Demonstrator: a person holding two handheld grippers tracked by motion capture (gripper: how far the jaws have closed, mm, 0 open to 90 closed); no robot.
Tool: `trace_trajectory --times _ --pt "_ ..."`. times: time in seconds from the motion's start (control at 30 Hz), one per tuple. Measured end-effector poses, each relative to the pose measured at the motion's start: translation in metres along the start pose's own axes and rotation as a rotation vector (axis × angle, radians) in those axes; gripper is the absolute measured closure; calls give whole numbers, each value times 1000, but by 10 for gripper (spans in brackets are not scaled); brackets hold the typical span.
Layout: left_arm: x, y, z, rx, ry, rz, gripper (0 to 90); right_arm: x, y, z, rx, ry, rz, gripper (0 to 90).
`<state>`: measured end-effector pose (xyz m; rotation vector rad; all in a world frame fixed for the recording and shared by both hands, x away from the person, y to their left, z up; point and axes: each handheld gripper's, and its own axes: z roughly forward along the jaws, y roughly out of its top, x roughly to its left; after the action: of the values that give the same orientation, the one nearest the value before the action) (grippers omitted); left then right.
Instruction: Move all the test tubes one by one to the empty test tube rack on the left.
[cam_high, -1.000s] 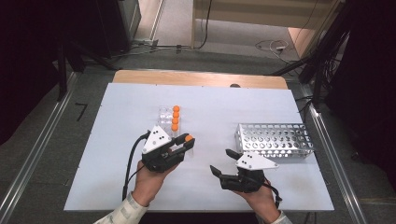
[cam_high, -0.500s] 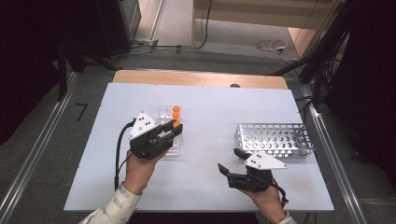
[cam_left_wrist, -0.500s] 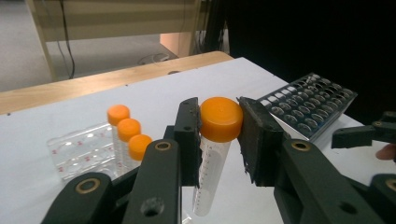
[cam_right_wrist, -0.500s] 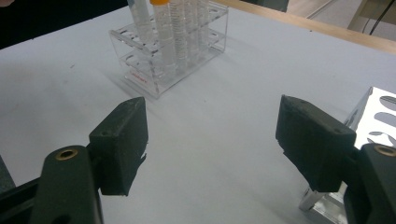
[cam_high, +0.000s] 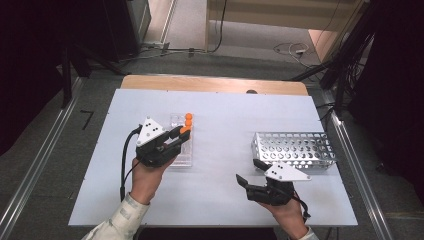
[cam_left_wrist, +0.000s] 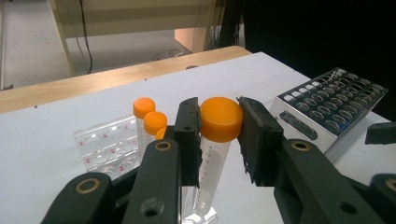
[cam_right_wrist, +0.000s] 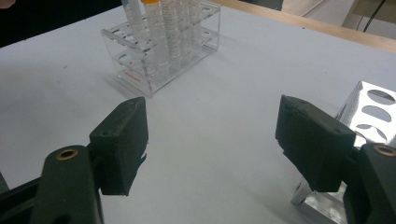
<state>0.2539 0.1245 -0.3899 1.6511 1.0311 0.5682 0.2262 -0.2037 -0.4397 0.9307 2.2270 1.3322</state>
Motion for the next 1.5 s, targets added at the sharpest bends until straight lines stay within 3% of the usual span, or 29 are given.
trace_trajectory --times 0.33,0.83,1.1,1.3,1.5 --pt "-1 -12 10 30 33 27 701 0 -1 0 3 0 -2 240" --pt "1 -27 17 66 41 8 679 0 -2 1 5 -3 -6 239" --pt "0 -26 13 61 33 -4 577 -1 -2 1 4 -8 -1 239" --pt "-4 -27 8 51 41 -21 386 -3 -3 0 2 -14 2 240" --pt "-6 -30 0 48 60 -21 287 -4 -3 0 1 -21 10 240"
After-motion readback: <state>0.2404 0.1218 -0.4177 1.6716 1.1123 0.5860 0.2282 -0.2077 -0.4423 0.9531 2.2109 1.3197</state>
